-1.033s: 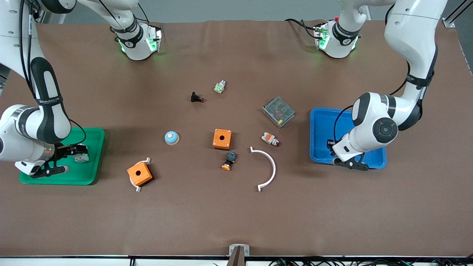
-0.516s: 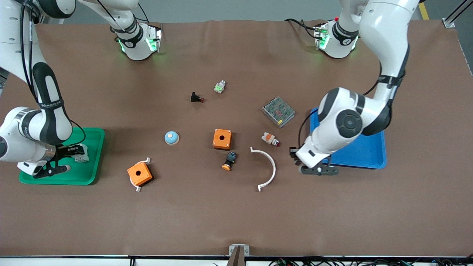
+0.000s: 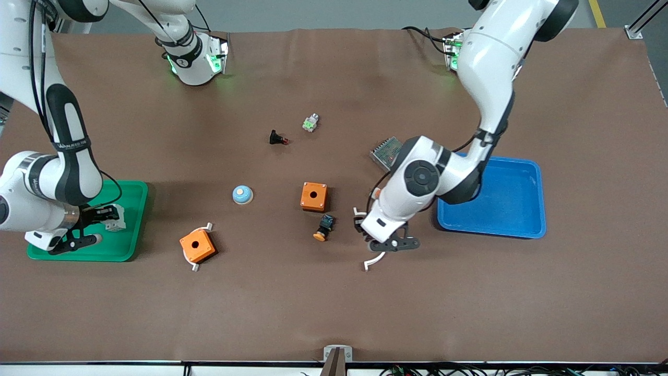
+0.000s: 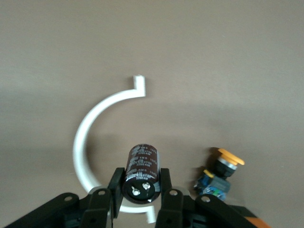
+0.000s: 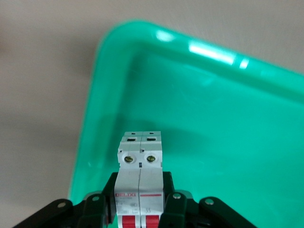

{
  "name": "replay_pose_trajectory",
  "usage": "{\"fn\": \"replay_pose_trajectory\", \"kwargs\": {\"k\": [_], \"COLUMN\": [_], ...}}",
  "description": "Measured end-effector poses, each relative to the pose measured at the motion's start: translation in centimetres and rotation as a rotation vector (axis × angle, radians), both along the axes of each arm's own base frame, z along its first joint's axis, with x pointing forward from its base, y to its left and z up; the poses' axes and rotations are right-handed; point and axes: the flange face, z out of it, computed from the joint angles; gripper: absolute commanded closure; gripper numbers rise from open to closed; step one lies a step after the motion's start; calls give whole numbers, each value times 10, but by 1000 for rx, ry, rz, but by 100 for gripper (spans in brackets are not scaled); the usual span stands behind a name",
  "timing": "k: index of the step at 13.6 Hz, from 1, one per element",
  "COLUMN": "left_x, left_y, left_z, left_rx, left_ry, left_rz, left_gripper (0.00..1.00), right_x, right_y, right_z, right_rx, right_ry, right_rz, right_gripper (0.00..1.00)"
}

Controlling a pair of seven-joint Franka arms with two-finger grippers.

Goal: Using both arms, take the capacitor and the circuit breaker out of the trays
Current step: 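Carry the capacitor and breaker out of the trays toward the table middle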

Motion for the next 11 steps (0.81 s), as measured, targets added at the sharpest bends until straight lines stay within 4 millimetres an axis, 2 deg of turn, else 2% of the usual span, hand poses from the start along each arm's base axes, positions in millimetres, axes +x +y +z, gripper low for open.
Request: {"fn": "replay_pose_trajectory", "kwargs": {"k": [3, 4, 5, 7, 9, 10, 11], "left_x": [-14, -17, -18, -20, -21, -20, -18], "left_y": [-25, -27, -28, -30, -37, -38, -37], "left_z": [-36, -44, -50, -56, -58, -58, -57], "left_rx": [-5, 3, 16, 47, 43, 40, 38], "left_ry": [1, 5, 3, -14, -37, -44, -49], "left_rz": [-6, -10, -13, -22, -28, -28, -26], "left_gripper": [99, 99, 92, 65, 48, 41, 30], "right_x": [7, 7, 7, 4, -6, -11, -14], "right_y": [57, 84, 116, 190, 266, 296, 319], "right_z": [78, 98, 113, 124, 118, 115, 111], "right_rx": [-13, -22, -32, -49, -8, 11, 17], "right_ry": [-22, -28, -36, -50, -36, -34, -42], "right_rz": [-45, -74, -110, -186, -255, -282, -307], "right_gripper": [100, 100, 100, 100, 100, 100, 100]}}
